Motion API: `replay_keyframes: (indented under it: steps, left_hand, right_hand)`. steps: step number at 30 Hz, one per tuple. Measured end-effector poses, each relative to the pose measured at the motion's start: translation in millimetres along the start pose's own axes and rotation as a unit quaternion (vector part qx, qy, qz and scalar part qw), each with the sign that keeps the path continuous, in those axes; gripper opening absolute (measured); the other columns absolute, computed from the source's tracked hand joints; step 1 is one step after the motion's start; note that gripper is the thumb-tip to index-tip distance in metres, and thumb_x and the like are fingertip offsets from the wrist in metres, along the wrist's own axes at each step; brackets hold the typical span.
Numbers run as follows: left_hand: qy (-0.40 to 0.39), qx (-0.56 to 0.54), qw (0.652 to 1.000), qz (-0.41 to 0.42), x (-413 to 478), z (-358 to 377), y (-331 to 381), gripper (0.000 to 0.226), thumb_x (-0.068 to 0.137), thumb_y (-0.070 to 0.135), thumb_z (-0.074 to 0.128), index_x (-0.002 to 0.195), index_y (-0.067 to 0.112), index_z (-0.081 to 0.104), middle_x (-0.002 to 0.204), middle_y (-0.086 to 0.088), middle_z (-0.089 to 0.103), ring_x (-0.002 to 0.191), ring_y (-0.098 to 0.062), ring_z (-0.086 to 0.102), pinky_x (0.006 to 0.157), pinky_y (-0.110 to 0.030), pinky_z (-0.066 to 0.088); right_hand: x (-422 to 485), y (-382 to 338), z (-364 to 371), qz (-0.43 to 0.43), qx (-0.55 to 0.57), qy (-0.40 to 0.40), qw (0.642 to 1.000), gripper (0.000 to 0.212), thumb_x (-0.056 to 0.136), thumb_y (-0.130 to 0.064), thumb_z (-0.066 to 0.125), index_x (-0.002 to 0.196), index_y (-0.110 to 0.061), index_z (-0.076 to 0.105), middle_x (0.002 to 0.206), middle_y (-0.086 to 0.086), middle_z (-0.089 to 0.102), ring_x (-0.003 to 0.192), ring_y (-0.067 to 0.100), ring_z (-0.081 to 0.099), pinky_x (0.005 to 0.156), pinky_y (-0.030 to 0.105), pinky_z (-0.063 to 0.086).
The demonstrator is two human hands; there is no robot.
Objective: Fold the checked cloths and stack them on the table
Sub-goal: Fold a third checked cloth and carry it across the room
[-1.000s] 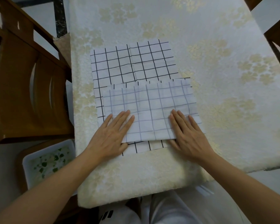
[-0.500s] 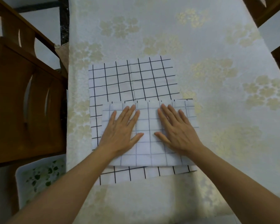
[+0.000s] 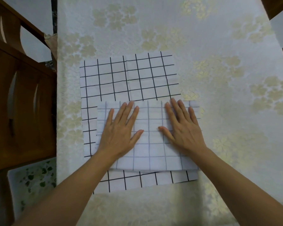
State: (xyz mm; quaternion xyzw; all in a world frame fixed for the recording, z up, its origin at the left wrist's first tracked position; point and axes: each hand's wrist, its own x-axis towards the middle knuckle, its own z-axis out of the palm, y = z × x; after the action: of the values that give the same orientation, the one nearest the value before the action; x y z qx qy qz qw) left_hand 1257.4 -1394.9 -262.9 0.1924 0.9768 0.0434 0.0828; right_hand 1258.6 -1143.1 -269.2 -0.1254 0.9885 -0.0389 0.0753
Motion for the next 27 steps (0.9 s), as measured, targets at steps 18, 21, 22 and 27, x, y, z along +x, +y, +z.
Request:
replay_keyframes:
  steps: [18, 21, 22, 27]
  left_hand:
    - [-0.006, -0.022, 0.998, -0.059, -72, 17, 44, 0.070, 0.101, 0.055, 0.024, 0.160, 0.019, 0.012, 0.168, -0.005, 0.003, 0.155, -0.022, 0.002, 0.123, -0.053, 0.011]
    - [0.008, -0.029, 0.996, -0.085, -84, 20, 25, 0.070, 0.101, 0.056, 0.024, 0.160, 0.022, 0.011, 0.168, -0.004, 0.001, 0.155, -0.021, 0.001, 0.123, -0.052, 0.010]
    - [0.008, -0.028, 0.995, -0.095, -87, 20, 19, 0.070, 0.101, 0.056, 0.022, 0.160, 0.022, 0.010, 0.168, -0.004, 0.001, 0.155, -0.021, 0.001, 0.124, -0.051, 0.009]
    - [-0.009, -0.024, 0.995, -0.097, -90, 17, 6, 0.071, 0.100, 0.058, 0.014, 0.160, 0.021, 0.004, 0.168, -0.003, -0.003, 0.155, -0.020, -0.004, 0.124, -0.052, 0.007]
  right_hand:
    - [-60, -60, 15, -0.005, -0.005, 0.006, 1.000, 0.075, 0.103, -0.059, 0.023, 0.160, -0.013, 0.010, 0.168, 0.010, 0.002, 0.155, 0.027, 0.003, 0.122, 0.055, 0.014]
    - [-73, -20, 16, 0.049, -0.011, 0.013, 0.999, 0.077, 0.100, -0.063, 0.018, 0.160, -0.015, 0.011, 0.168, 0.006, 0.004, 0.155, 0.025, 0.003, 0.123, 0.052, 0.013]
    - [-77, -8, 15, 0.071, -0.011, 0.007, 0.997, 0.078, 0.100, -0.065, 0.015, 0.160, -0.016, 0.008, 0.168, 0.005, 0.002, 0.155, 0.024, 0.001, 0.124, 0.052, 0.012]
    - [-83, -1, 8, 0.129, 0.014, -0.005, 0.991, 0.082, 0.098, -0.066, 0.015, 0.160, -0.015, 0.000, 0.168, 0.004, -0.006, 0.155, 0.023, -0.007, 0.124, 0.052, 0.006]
